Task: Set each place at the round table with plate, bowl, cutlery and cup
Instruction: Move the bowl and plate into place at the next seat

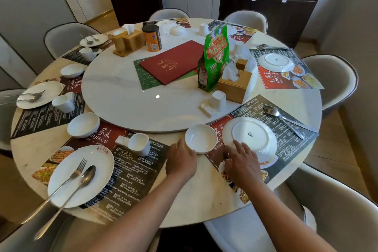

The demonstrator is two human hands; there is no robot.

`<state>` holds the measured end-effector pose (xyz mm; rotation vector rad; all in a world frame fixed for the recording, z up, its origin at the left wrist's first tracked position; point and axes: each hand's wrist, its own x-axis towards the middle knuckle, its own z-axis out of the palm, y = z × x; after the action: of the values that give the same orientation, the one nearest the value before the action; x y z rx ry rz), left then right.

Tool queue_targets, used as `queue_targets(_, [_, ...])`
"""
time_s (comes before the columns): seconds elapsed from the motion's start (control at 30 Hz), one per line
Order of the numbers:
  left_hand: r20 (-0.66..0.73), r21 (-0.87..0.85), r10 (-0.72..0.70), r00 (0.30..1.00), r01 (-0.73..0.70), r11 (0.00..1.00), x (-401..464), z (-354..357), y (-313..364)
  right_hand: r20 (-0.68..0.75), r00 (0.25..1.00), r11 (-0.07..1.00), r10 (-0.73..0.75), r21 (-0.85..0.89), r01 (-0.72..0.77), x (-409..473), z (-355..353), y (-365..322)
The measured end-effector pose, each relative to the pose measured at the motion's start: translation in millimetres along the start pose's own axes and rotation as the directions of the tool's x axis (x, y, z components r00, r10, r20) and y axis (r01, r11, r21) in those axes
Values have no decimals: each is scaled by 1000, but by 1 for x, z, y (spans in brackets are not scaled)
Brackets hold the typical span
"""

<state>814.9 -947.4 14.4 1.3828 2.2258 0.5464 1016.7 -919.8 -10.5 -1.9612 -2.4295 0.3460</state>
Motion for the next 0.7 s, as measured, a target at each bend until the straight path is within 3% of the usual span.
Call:
queue_targets(0.07, [-14,243,174,985,-165,956,-21,-1,-8,-15,1000,1000,23,10,-23,-12,-1,-1])
queue_targets(0.17, [79,391,306,949,-312,866,-43,0,-14,-41,998,999,41,6,-41,-30,-1,-2])
queue_targets(0.43, [173,420,456,873,-484,768,-82,20,4,-45,996,995,77,-55,-80,-74,-9,12])
queue_targets(0.6, [121,344,545,830,-550,761,-88,32,36,-40,991,987,126,-98,-130,-74,-21,44])
queue_targets(0.7, [158,336,566,809,-583,739,-83,39,54,-49,987,984,155,-75,-159,-66,-24,61])
